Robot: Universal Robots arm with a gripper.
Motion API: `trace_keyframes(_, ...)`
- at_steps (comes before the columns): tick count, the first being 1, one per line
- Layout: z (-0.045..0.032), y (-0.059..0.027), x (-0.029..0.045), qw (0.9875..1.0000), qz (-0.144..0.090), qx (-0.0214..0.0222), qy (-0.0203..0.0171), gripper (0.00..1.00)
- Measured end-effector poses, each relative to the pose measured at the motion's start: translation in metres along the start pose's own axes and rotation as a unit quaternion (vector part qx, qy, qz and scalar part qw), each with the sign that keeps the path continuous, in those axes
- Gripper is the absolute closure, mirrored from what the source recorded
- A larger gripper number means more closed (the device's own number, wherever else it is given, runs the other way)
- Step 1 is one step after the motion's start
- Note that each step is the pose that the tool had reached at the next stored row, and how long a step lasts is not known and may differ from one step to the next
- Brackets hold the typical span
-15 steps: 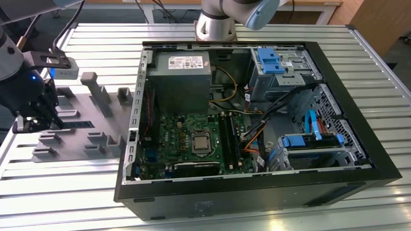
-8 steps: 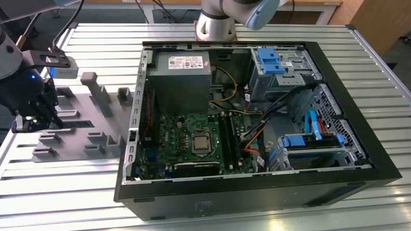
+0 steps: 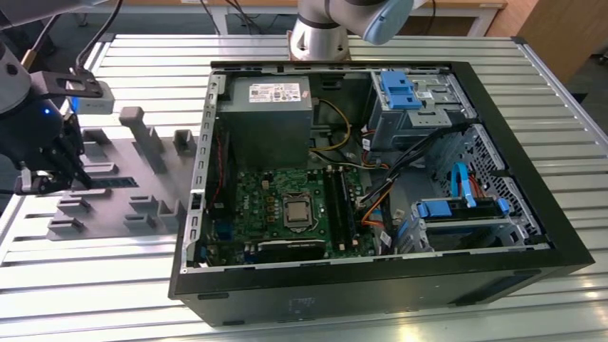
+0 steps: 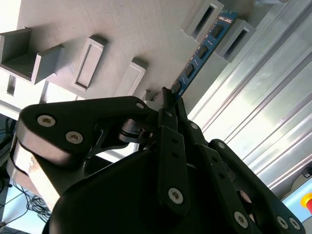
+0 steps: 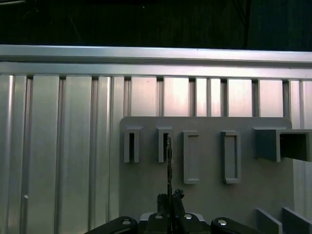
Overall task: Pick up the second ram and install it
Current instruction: 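Pick up the second ram and move it above second insertion slot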
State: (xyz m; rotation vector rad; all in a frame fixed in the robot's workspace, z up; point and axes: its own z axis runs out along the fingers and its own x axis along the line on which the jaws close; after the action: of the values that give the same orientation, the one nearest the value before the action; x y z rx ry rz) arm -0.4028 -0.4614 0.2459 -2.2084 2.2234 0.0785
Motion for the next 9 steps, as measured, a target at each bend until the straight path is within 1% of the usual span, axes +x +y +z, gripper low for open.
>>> trace_keyframes(9, -0.0049, 0.0001, -0.0002, 1.0000, 0.000, 0.0000, 0.0000, 0.86)
